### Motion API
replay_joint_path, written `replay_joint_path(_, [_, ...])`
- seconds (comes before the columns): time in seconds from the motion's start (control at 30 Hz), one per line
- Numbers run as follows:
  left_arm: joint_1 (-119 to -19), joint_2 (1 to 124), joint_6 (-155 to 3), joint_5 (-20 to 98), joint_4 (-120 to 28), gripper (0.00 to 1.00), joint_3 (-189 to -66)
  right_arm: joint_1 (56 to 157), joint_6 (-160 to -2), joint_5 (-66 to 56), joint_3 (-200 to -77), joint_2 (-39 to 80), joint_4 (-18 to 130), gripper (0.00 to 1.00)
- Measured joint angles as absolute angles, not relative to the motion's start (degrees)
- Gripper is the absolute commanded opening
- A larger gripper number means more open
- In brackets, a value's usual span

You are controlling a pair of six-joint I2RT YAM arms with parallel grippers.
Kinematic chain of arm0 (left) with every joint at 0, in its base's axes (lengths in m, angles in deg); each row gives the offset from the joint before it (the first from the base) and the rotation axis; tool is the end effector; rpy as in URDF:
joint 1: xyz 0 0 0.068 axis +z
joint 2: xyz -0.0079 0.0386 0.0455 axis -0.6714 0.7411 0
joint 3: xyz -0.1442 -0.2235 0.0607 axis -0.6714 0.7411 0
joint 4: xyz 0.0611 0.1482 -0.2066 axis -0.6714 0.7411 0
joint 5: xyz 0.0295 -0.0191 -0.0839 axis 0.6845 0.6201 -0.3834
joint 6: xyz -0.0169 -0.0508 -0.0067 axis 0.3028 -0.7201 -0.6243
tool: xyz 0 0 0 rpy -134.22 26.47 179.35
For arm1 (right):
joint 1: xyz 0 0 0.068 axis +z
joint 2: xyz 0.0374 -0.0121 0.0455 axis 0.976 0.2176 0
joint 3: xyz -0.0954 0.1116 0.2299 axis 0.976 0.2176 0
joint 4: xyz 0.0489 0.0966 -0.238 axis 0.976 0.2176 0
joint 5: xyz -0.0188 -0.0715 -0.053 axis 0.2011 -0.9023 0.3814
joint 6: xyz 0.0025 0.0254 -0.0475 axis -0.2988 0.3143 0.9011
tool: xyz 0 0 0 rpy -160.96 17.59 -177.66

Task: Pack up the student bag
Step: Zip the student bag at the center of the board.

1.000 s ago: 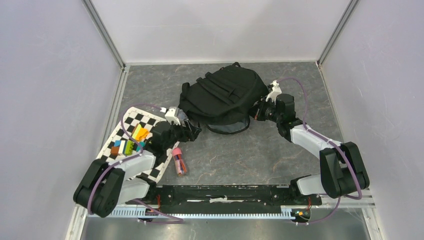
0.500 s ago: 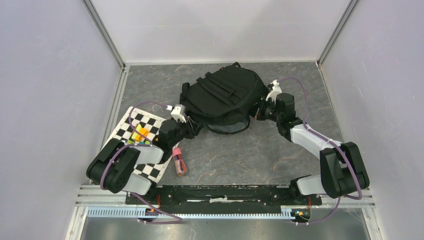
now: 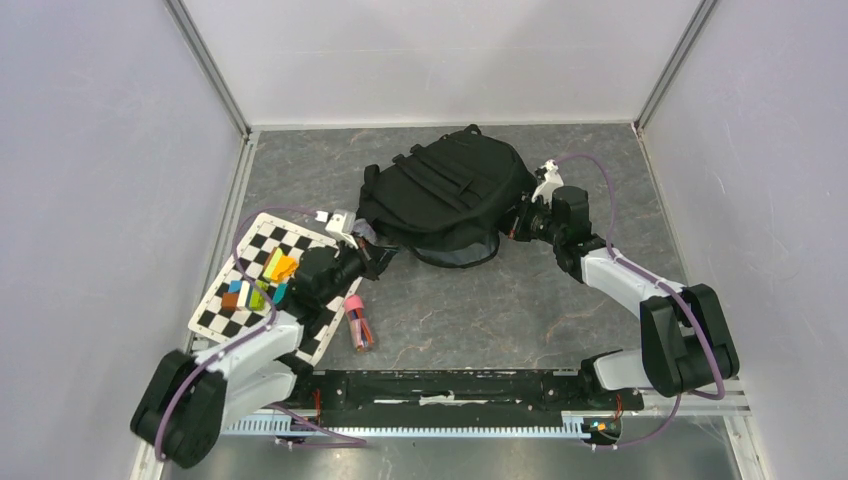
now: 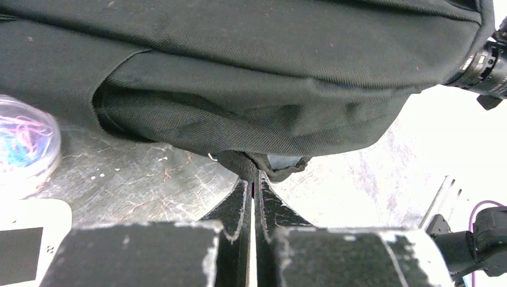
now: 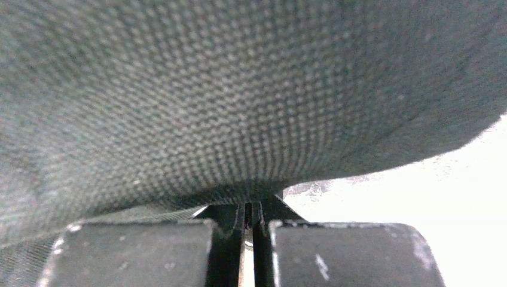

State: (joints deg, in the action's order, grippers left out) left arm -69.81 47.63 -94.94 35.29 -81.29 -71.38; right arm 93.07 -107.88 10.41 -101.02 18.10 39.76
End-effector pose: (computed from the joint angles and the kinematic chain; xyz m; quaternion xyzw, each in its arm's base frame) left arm 0.1873 -0.1067 0.1992 0.0496 0.7492 -0.3895 0.5334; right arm 0.2766 0.0919 0.2158 0.0208 0.8303 0.3755 0.4113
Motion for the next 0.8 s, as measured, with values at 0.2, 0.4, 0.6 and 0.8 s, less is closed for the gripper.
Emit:
replay_joint_path(0.2, [-69.8,35.3,-94.8,35.4,-67.8,0.02,-71.3,93.1,-108.5,10.8,-101.0,17.0,40.1,0.0])
replay_joint_path(0.4, [-69.9,33.9,-94.8,35.4,-55.6,0.02,-77.5,93.1,-111.4,11.0,-101.8,14.0,42.2,0.0])
replay_joint_path(0.6, [-69.9,36.9,-94.8,35.4,-44.4,0.02,-88.9,93.1,-112.4,11.0,-108.6,9.8,47.5,0.0])
replay_joint_path(0.8, [-69.8,39.5,-95.0,35.4,-38.0,0.02,-96.5,93.2,-113.0,10.8,-113.6,8.7,49.7,0.0])
